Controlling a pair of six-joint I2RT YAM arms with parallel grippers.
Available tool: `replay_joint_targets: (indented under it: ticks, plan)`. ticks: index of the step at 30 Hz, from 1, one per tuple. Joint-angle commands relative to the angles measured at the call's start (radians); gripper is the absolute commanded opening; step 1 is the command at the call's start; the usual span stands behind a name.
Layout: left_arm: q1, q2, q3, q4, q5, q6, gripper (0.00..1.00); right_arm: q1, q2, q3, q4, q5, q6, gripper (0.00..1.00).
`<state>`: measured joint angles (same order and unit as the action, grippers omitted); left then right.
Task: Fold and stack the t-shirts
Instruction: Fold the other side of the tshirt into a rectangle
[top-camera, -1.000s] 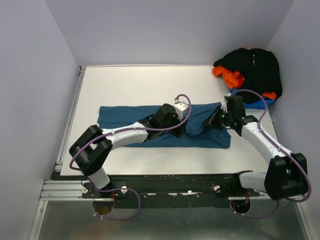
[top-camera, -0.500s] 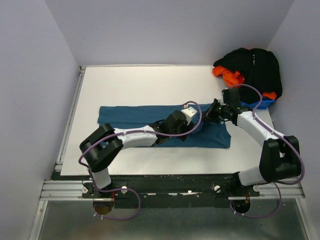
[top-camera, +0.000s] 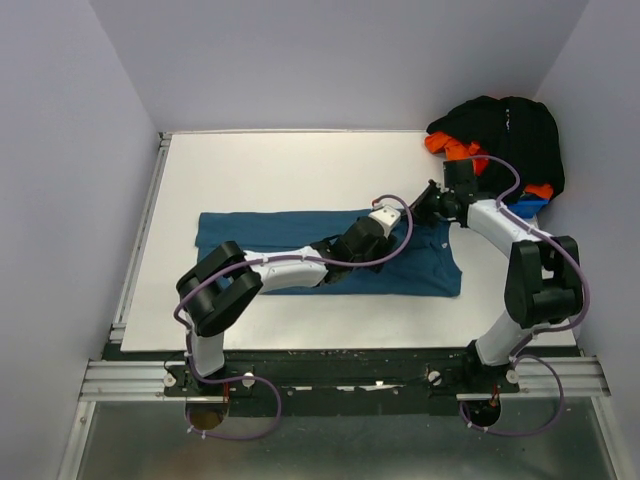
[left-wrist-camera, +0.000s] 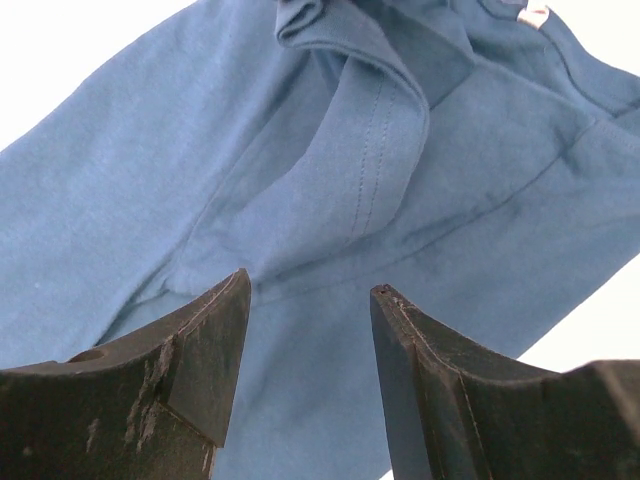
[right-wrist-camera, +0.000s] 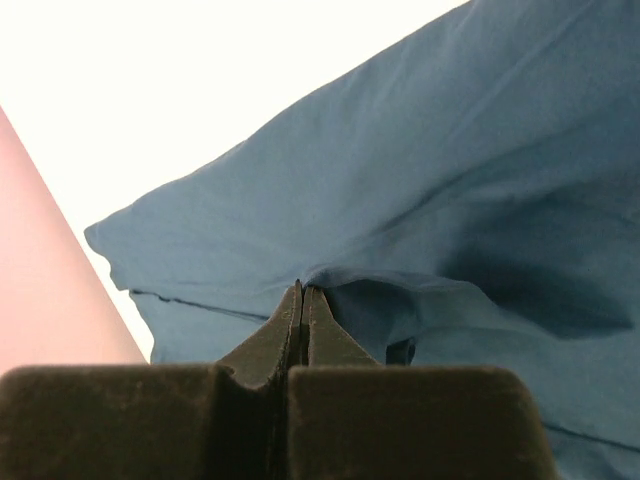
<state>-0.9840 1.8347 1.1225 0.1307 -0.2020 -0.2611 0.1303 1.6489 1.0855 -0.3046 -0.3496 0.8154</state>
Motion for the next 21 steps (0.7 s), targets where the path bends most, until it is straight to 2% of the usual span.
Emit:
replay_joint_targets:
  ticks: [1, 4, 9, 12, 15, 19, 21]
  plan:
    - [-0.008, 0.038, 0.054, 0.009, -0.042, -0.032, 0.65, -0.011, 0.066, 0.051, 0.045, -0.005, 0.044, 0.01]
    - [-0.012, 0.061, 0.074, 0.009, -0.033, -0.049, 0.64, -0.012, 0.107, 0.076, 0.053, -0.017, 0.050, 0.01]
    - [-0.025, 0.100, 0.099, 0.012, -0.020, -0.061, 0.50, -0.015, 0.163, 0.100, 0.055, -0.026, 0.051, 0.01]
    - [-0.031, 0.121, 0.115, 0.007, -0.023, -0.059, 0.50, -0.017, 0.178, 0.109, 0.055, -0.031, 0.051, 0.01]
    - [-0.033, 0.141, 0.137, -0.006, -0.033, -0.058, 0.54, -0.018, 0.187, 0.114, 0.058, -0.035, 0.050, 0.01]
    - [-0.033, 0.173, 0.177, -0.032, -0.072, -0.046, 0.65, -0.021, 0.192, 0.113, 0.064, -0.038, 0.051, 0.01]
    - [-0.033, 0.195, 0.210, -0.061, -0.097, -0.035, 0.66, -0.021, 0.193, 0.113, 0.064, -0.043, 0.050, 0.01]
